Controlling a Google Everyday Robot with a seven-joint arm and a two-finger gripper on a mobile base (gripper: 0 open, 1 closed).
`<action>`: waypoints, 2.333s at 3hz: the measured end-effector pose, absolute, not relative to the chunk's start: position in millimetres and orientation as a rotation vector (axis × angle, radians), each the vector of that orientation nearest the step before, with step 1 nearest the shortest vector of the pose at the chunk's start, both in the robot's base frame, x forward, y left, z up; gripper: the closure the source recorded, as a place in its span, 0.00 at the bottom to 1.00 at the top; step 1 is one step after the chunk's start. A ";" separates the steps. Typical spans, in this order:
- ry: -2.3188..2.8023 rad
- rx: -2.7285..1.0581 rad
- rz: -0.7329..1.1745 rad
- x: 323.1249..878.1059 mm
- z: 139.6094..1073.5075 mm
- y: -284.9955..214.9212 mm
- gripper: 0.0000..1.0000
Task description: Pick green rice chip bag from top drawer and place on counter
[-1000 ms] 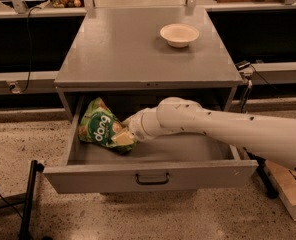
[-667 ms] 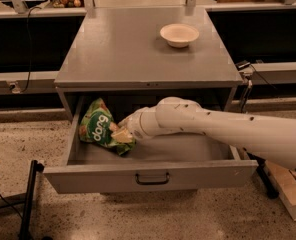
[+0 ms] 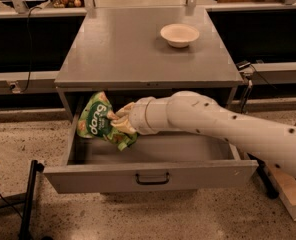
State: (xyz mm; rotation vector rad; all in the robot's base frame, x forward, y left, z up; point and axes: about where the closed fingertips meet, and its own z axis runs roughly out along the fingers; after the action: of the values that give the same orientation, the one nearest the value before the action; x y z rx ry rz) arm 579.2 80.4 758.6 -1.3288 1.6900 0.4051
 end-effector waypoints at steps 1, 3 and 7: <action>1.539 -1.401 0.274 560.6 824.5 56.8 1.00; 1.443 -1.463 0.139 579.0 924.3 -13.5 1.00; 1.741 -1.095 0.525 745.7 954.5 -42.1 1.00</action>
Offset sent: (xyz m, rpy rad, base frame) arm -0.0259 -0.1030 0.1968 -0.1647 -0.4088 0.1243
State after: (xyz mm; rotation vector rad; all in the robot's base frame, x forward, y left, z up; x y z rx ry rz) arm 745.7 -42.1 954.5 -1.0947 1.7409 0.5251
